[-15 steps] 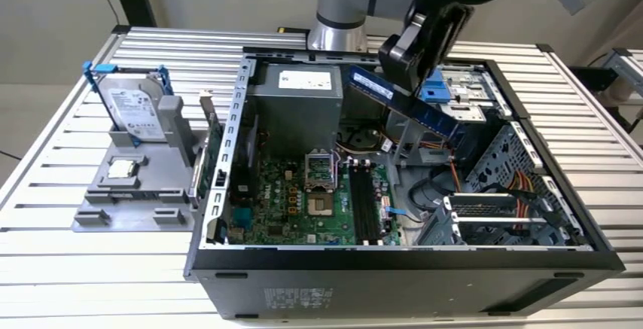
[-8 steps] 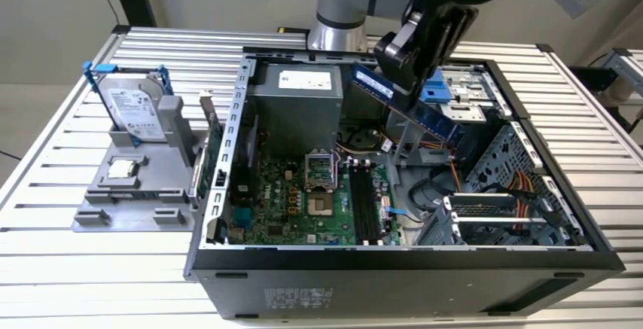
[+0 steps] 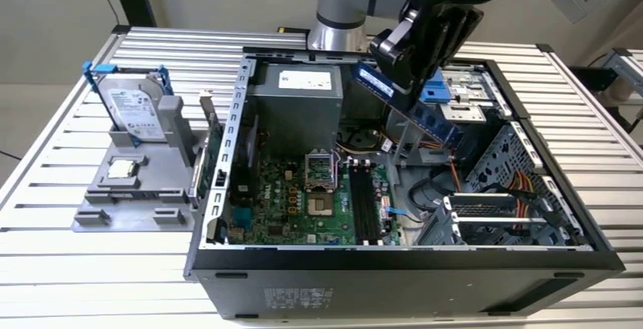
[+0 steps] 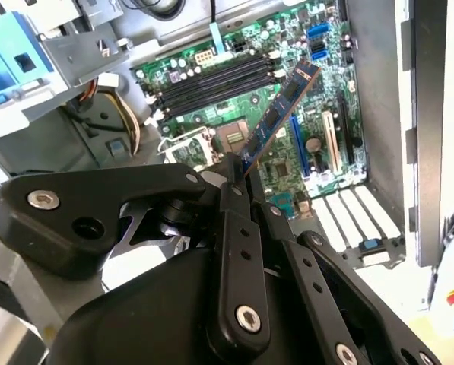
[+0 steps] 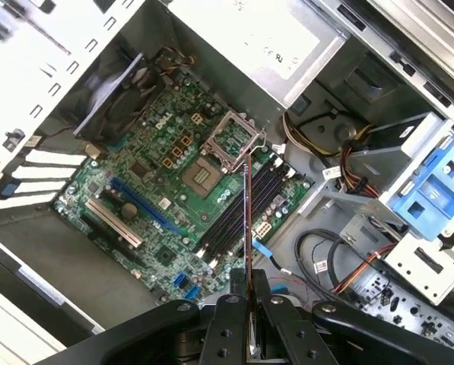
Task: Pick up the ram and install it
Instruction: 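Insert the ram into the slot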
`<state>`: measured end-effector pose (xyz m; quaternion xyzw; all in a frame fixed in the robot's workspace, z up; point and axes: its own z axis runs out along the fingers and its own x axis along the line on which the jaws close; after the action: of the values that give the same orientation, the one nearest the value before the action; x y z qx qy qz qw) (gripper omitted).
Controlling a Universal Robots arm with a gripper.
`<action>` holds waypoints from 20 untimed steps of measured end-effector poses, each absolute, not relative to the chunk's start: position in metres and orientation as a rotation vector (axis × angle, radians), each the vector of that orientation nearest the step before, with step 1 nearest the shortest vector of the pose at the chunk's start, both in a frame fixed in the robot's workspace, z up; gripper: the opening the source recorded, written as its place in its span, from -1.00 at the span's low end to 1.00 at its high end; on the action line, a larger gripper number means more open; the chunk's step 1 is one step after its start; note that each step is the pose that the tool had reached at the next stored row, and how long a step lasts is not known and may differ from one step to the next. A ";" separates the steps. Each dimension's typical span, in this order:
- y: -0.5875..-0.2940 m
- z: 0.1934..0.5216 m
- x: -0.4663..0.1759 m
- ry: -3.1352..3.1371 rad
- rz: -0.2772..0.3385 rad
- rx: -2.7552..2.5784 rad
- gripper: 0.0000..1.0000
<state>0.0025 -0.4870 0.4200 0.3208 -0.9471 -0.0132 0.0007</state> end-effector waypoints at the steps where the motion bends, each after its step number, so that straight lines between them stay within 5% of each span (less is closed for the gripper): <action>1: -0.487 0.420 0.002 -2.979 -0.042 0.992 -1.00; 20: -0.487 0.420 0.002 -3.061 -0.026 0.697 -1.00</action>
<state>0.0025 -0.4870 0.4200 0.2220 -0.9750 -0.0084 0.0012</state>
